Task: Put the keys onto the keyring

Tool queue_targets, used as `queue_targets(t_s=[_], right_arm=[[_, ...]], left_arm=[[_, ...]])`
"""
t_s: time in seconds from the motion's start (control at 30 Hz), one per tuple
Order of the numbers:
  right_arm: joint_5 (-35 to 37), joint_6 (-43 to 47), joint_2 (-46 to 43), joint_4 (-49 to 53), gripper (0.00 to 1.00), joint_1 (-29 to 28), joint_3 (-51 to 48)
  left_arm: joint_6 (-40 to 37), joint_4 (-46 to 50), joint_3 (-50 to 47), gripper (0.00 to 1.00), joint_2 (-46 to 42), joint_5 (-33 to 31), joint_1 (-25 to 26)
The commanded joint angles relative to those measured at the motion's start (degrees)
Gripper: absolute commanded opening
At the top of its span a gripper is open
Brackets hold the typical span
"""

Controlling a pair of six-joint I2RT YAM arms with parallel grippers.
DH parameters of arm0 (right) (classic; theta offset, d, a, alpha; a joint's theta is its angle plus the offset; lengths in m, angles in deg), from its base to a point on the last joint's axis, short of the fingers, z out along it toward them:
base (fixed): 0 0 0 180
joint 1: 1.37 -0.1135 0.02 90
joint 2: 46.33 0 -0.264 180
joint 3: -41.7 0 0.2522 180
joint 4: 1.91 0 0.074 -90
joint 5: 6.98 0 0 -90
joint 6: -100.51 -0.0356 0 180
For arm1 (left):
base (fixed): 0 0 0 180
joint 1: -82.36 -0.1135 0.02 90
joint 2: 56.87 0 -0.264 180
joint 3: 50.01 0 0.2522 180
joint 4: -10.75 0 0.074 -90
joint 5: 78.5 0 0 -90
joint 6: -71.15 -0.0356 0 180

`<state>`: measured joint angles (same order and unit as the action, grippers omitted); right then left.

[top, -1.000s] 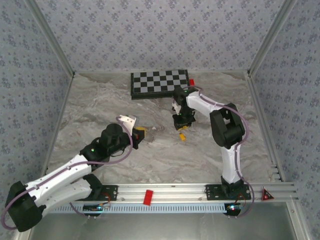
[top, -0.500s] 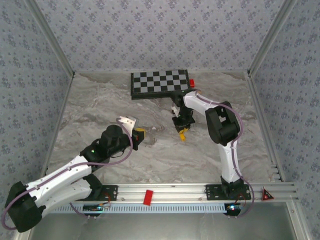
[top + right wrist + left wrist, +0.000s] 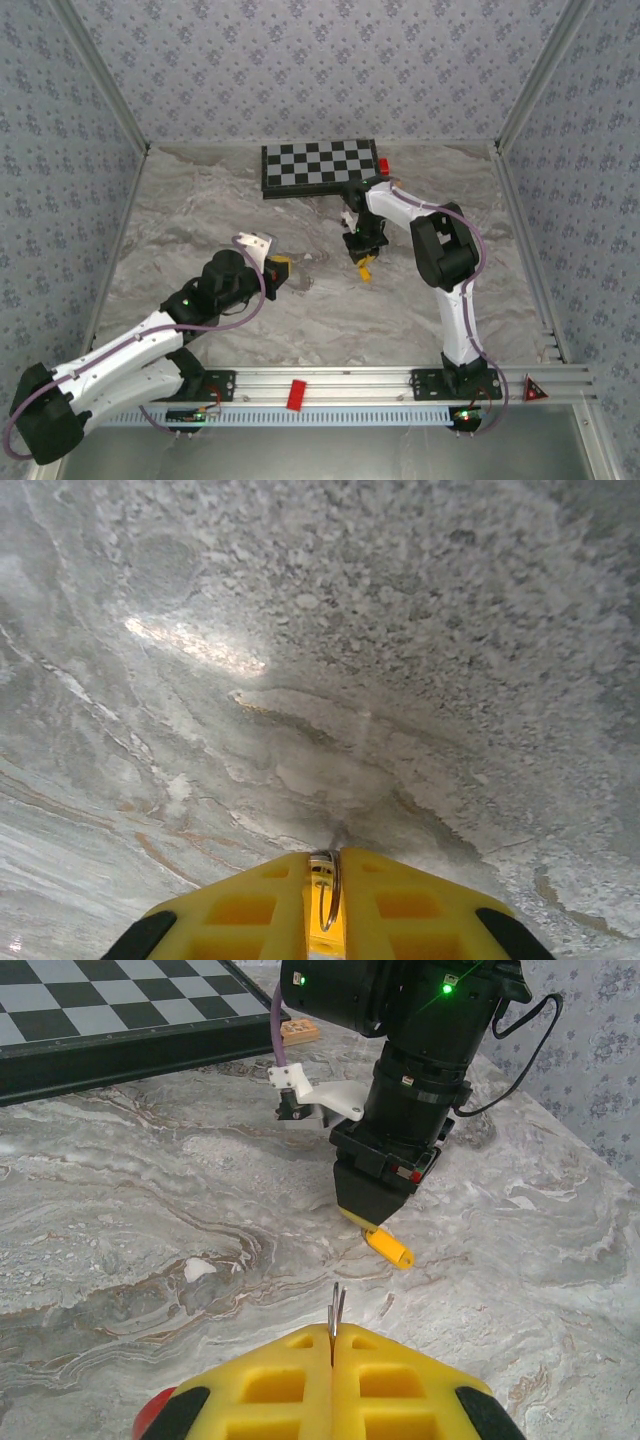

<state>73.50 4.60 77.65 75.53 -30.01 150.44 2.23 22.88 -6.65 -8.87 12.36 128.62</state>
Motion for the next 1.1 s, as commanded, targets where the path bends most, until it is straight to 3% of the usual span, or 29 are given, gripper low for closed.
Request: queue_targets(t_s=[0.0,0.13,0.4,0.73,1.07], right_arm=[[-0.85,0.99,0.84,2.26,0.1,-0.27,1.35],[-1.18,0.99,0.82,2.1,0.0,-0.27,1.1],[-0.59,-0.74,-3.91,-3.33,0.0,-0.62,-3.74],[3.97,-6.42,-19.65,-24.83,0.0,-2.37,-21.48],[8.93,-11.1,-28.95,-49.29,0.0,-4.02,-40.21]], left_arm=[[0.01,-2.55,0.19,0.0,-0.67,1.16,0.36],[0.04,-2.42,0.19,0.0,-0.67,1.16,0.37],[0.35,-1.88,0.23,0.0,-1.33,0.49,0.33],[1.81,-1.34,1.15,0.0,-0.81,-0.78,0.33],[3.0,1.25,3.56,0.0,-0.27,-1.23,0.43]])
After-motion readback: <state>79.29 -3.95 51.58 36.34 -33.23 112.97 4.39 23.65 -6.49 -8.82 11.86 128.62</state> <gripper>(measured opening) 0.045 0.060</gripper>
